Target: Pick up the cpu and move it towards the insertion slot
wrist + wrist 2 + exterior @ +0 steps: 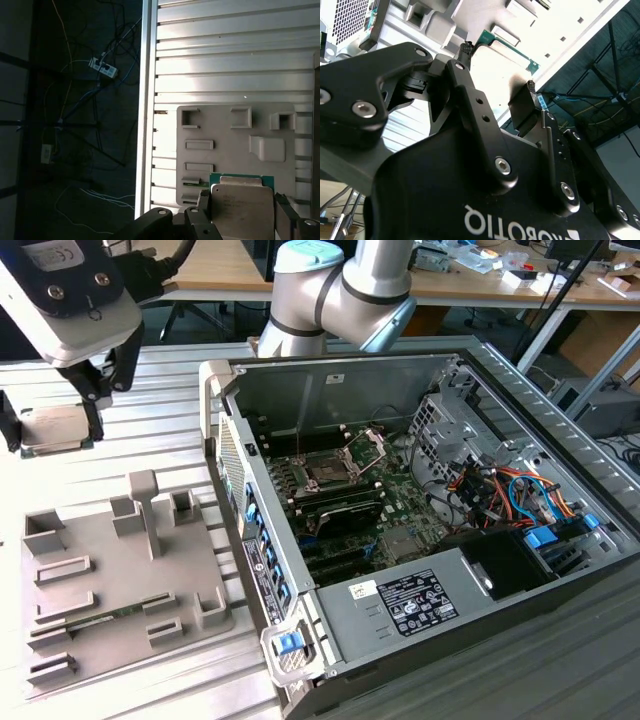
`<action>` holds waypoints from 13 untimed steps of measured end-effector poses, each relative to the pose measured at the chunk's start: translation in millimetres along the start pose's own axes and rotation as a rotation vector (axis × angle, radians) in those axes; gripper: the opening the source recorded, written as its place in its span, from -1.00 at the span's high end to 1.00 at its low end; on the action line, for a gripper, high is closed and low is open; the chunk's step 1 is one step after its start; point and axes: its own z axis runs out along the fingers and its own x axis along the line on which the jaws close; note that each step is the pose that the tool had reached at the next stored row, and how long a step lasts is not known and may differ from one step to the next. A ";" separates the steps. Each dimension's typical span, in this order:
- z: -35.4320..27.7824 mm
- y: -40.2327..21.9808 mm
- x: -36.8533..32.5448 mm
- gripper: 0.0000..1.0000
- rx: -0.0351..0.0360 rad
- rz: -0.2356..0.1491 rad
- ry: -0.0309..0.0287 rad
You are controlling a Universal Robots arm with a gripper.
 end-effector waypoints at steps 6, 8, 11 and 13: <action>0.0 -0.2 -3.4 -0.09 -0.0001 0.000 -0.0001; 0.0 -0.3 -5.7 -0.09 0.0001 0.000 0.0001; 0.0 -0.4 -7.6 -0.09 0.0000 0.000 0.0001; 0.0 -0.5 -8.6 -0.09 -0.0001 0.000 0.0001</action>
